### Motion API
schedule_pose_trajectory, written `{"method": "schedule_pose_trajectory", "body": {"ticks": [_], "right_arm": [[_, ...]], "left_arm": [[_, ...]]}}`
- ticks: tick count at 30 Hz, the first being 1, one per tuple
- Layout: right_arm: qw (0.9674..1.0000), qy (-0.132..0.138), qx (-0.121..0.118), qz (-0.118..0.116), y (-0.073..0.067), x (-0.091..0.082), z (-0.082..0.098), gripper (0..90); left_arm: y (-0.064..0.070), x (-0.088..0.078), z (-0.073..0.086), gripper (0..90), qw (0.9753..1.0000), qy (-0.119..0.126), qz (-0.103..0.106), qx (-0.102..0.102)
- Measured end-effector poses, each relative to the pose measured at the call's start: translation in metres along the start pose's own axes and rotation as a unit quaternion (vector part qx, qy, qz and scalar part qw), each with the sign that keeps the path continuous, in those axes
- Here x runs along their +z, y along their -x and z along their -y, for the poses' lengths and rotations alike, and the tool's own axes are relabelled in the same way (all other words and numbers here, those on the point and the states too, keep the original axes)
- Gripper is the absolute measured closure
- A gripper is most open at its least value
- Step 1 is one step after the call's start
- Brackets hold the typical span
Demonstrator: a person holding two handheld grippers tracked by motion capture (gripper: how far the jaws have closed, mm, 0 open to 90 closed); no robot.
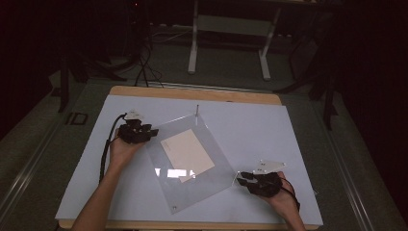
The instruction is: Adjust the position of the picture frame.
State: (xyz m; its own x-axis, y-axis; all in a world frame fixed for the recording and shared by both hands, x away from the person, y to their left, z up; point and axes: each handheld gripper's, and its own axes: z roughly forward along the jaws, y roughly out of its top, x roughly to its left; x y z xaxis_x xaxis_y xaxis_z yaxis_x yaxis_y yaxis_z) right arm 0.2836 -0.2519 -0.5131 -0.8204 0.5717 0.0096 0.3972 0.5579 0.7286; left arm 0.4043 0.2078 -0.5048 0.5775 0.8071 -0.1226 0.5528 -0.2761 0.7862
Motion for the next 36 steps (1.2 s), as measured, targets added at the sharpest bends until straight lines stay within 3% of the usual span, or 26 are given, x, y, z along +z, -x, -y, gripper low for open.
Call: {"method": "schedule_pose_trajectory", "body": {"ticks": [9,20,30,33,36], "right_arm": [[0.9998,0.015,-0.008,0.002,-0.007,0.008,-0.007,69.5],[0.9995,0.026,-0.006,0.016,-0.009,0.017,-0.009,71.1],[0.9988,0.033,-0.011,0.034,-0.012,0.024,-0.011,82.4],[0.9989,0.035,-0.001,0.03,-0.011,0.024,-0.01,84.1],[0.999,0.035,0.0,0.028,-0.011,0.024,-0.011,84.3]], "left_arm": [[0.005,0.016,-0.012,56.4,0.9999,0.004,0.001,0.011],[0.014,0.04,-0.031,58.2,0.9996,-0.013,0.009,0.022],[0.02,0.062,-0.049,58.1,0.9992,-0.019,0.014,0.031],[0.021,0.066,-0.054,57.5,0.9995,-0.009,0.011,0.029],[0.021,0.074,-0.056,57.0,0.9994,-0.016,0.006,0.029]]}}
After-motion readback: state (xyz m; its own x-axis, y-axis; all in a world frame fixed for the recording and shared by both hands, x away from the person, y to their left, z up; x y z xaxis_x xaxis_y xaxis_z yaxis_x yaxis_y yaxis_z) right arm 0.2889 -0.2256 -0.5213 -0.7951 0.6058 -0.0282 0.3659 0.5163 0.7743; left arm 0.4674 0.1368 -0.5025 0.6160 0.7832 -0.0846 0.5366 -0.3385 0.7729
